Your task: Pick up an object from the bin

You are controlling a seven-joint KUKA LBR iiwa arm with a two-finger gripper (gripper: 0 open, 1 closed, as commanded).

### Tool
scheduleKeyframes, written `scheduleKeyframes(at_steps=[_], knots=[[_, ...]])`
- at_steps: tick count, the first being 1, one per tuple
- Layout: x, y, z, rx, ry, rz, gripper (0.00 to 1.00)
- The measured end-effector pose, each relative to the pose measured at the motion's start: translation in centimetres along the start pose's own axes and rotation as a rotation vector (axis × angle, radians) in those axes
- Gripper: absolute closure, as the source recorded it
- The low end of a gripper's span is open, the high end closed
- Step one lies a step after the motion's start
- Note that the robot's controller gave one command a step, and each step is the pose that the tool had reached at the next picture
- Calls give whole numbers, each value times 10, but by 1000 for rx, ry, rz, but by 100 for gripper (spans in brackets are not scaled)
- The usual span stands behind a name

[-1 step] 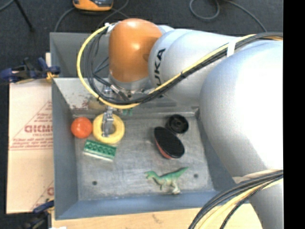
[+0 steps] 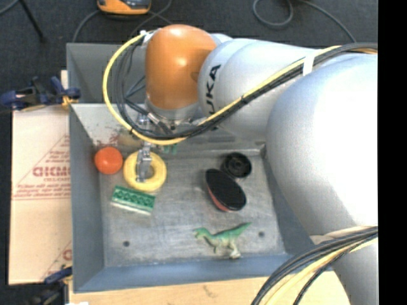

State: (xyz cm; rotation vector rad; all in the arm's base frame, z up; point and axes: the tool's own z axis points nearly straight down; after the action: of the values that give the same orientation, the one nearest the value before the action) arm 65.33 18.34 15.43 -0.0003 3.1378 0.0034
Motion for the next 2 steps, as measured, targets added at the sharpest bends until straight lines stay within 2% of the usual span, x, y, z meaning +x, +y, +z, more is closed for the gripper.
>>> scheduleKeyframes(at_steps=[1, 2], knots=[[28, -13, 12, 0, -8, -93, 0], [46, -65, 23, 0, 4, -246, 0]])
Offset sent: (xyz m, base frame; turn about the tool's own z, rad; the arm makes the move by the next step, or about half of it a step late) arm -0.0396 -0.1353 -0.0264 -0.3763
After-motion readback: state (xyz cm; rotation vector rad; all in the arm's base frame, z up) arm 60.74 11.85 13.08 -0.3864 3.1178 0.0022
